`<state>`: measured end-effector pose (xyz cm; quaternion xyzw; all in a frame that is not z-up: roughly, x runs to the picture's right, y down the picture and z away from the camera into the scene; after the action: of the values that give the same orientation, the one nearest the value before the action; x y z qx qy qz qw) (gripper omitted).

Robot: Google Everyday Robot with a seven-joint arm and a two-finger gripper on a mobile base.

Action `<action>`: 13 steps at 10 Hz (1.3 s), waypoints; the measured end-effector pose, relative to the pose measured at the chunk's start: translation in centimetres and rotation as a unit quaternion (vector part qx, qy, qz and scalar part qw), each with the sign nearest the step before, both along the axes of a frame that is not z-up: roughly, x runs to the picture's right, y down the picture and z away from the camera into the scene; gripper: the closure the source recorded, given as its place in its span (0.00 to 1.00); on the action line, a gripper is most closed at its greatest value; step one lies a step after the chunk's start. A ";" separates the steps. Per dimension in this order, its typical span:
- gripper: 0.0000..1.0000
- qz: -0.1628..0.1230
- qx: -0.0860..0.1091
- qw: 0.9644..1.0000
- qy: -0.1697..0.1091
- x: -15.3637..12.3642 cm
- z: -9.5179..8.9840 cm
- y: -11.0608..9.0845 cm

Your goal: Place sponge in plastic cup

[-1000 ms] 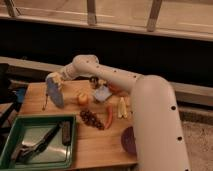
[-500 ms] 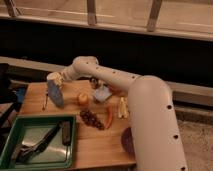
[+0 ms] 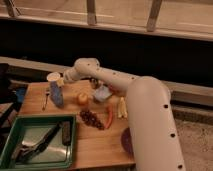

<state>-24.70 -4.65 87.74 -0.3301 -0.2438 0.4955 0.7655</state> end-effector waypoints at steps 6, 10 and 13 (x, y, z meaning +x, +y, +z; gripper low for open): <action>1.00 0.000 -0.007 1.000 -0.005 -0.8 0.9 1.3; 0.77 -0.003 -0.009 1.000 -0.007 -0.8 0.9 1.5; 0.48 -0.003 -0.009 1.000 -0.007 -0.8 0.9 1.5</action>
<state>-25.55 -3.13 88.69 -0.3411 -0.2434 0.4931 0.7624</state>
